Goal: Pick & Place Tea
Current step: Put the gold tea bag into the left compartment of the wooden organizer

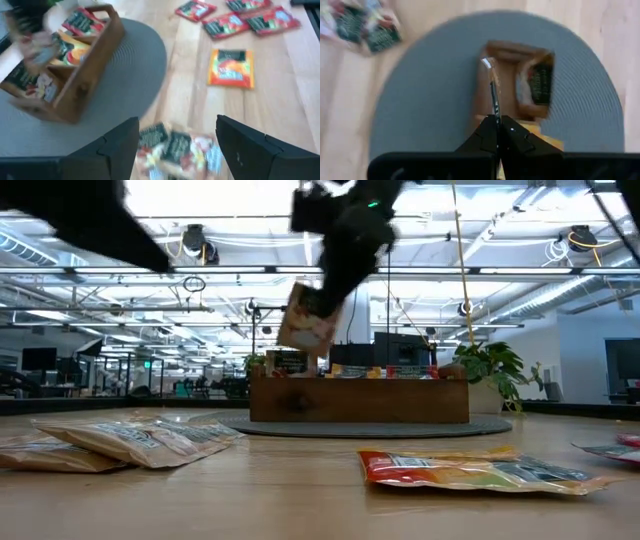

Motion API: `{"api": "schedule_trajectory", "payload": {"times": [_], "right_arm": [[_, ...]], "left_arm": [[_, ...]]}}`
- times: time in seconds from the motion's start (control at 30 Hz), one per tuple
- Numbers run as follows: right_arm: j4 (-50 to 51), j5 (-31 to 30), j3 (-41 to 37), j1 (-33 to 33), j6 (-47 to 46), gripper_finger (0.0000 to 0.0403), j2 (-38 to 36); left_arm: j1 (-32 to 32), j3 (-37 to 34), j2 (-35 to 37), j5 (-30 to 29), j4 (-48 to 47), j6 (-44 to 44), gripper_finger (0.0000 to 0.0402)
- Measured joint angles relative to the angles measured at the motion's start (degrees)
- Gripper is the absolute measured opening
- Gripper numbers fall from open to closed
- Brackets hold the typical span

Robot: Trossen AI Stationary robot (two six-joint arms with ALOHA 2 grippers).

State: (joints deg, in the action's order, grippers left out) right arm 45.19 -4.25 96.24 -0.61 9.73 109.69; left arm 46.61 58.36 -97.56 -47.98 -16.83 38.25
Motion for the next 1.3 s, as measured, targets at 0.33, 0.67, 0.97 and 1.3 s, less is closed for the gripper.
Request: {"api": "schedule_trajectory", "payload": {"times": [0.33,0.67,0.97,1.3], "right_arm": [[13.57,0.6,19.86,1.72,4.15,0.0,15.59],[14.71,1.26,21.21,3.96,2.5,0.0,18.71],[14.8,1.36,21.13,5.97,3.59,0.0,19.24],[17.66,1.09,21.04,6.06,4.6,0.0,20.07]], "left_arm": [[5.92,-0.01,0.04,-1.78,-3.59,8.57,0.0238],[9.17,-0.01,0.04,-4.87,-6.09,11.01,0.0221],[8.17,-0.01,0.04,-5.69,-7.01,11.82,0.0214],[8.05,-0.01,0.04,-6.21,-7.49,11.34,0.0214]]}}
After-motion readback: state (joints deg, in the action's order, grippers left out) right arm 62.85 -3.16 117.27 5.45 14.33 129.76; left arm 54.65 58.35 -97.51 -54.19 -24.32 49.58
